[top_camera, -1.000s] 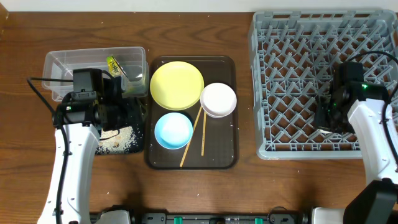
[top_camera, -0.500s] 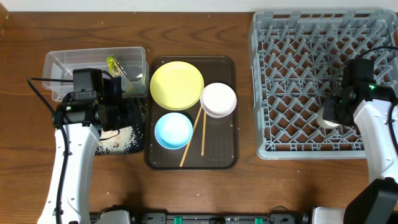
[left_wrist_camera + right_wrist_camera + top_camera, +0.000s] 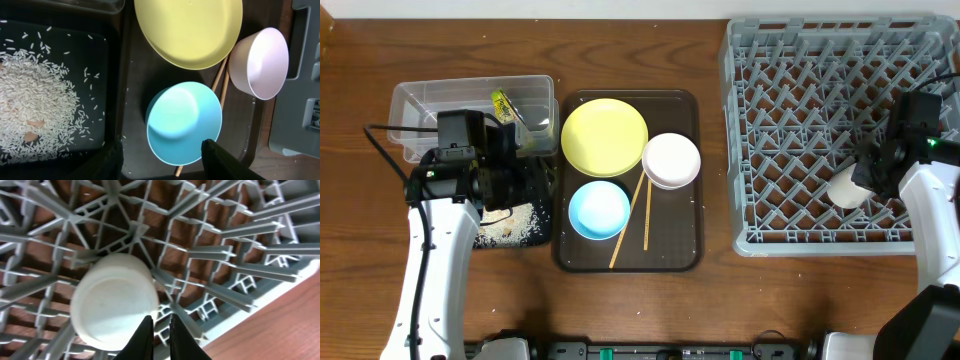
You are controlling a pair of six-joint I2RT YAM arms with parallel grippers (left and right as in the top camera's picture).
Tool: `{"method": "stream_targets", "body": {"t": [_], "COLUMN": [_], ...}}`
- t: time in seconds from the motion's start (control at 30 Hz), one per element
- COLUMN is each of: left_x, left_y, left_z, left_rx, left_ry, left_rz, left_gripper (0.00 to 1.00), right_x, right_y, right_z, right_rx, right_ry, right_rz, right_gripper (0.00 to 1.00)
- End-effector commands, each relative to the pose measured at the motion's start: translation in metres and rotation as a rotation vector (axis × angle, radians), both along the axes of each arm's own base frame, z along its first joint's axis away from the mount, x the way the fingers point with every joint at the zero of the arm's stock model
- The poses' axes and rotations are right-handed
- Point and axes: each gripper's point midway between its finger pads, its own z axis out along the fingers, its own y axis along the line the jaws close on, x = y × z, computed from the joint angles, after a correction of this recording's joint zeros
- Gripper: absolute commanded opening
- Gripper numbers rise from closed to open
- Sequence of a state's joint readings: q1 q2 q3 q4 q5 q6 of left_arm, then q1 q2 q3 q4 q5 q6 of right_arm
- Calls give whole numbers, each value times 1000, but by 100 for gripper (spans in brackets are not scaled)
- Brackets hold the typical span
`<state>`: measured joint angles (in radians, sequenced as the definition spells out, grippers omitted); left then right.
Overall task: Sort waste into correct bins and load items into the dishwasher rack
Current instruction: 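Reach the right gripper to the pink bowl and grasp its rim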
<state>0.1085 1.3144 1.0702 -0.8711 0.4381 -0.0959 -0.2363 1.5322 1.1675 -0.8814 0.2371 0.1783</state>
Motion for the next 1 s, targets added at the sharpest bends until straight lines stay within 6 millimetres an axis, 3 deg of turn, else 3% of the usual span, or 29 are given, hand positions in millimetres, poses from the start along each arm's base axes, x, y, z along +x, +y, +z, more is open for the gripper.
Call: {"method": "stream_targets", "body": {"t": [0.0,0.07,0.27,0.43,0.57,0.67,0.83,0.97], "left_x": [1,1,0,-5,-12,-13,-13,-13], "left_y": [1,1,2,5,10,10,10,10], "left_z": [4,4,4,-6,-12,-12,-13,-13], "left_rx": [13,13,13,36,63,64,63,64], "left_ry": [-16,-16,-15,14,51,55,55,55], "left_rz": [-11,-11,-11,0,13,13,13,13], "left_gripper": [54,54,63,65,65,65,65,66], "right_x": [17,31,63,72,76,85,91,94], "right_y": [30,57,155,223,269,291,323,336], "right_z": [10,25,93,105,95,77,32,-11], "right_rx": [153,250,513,517,445,354,287,263], "right_ry": [-77,-147,-420,-476,-466,-446,-368,-291], "right_rz": [102,216,571,781,919,944,983,989], "right_gripper": [22,35,47,48,49,51,52,53]}}
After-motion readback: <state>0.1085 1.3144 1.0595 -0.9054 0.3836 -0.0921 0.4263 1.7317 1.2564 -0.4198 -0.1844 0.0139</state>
